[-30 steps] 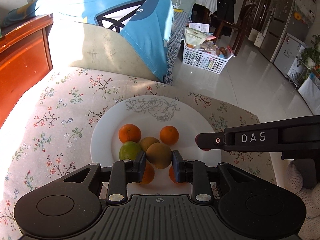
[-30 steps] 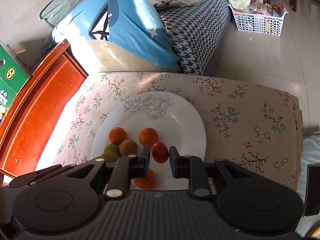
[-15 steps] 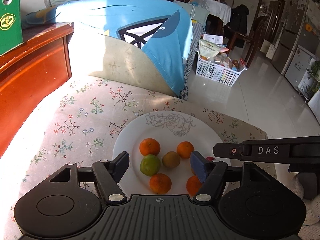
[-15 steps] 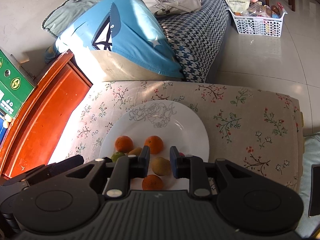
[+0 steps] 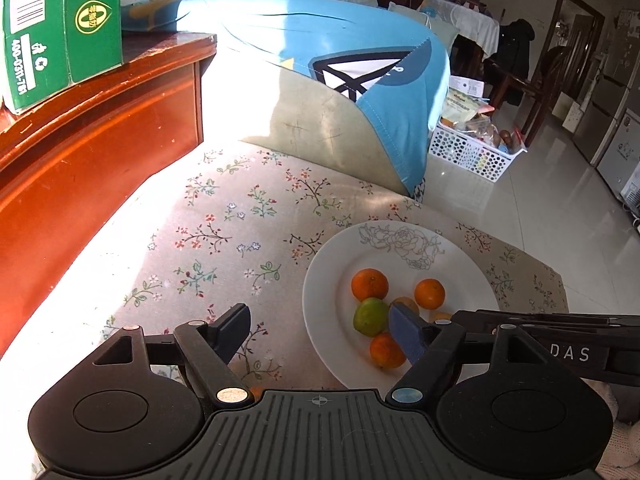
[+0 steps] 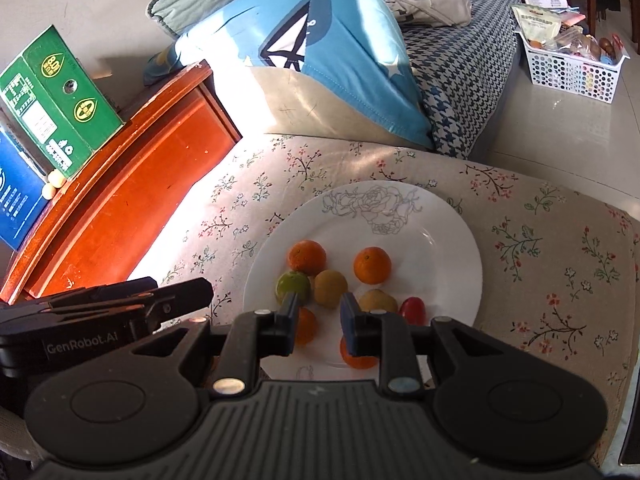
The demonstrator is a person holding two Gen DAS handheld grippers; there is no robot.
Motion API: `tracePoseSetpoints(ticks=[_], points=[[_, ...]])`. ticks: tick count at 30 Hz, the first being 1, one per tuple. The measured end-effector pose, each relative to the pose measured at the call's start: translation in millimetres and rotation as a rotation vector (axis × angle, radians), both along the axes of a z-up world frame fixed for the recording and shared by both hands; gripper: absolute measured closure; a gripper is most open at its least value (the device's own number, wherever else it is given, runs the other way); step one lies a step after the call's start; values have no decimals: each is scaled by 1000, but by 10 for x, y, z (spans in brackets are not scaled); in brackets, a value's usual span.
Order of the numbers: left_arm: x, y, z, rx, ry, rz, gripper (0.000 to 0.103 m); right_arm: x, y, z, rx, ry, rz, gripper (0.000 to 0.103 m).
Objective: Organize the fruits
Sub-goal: 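Lower both fruits onto the plate and open both grippers, then move both open grippers back to the loose fruits beside the plate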
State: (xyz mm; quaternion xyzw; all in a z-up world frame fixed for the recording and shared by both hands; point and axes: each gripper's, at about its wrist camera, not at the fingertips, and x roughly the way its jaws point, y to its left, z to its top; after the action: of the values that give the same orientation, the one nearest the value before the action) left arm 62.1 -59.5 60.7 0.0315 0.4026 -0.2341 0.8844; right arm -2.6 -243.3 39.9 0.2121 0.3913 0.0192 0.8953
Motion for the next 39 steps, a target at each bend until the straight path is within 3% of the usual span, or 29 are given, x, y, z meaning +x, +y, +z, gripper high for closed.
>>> tracePoseSetpoints(ticks=[17, 30, 39], points=[[-12, 425, -115, 41, 37, 67, 25, -4, 623, -185, -14, 15, 250, 78], [-38, 656, -204, 62, 78, 117, 25, 76, 923, -377, -108, 56, 299, 78], [-44, 823, -199, 58, 82, 154, 25, 116, 1036, -348, -191, 29, 304, 77]])
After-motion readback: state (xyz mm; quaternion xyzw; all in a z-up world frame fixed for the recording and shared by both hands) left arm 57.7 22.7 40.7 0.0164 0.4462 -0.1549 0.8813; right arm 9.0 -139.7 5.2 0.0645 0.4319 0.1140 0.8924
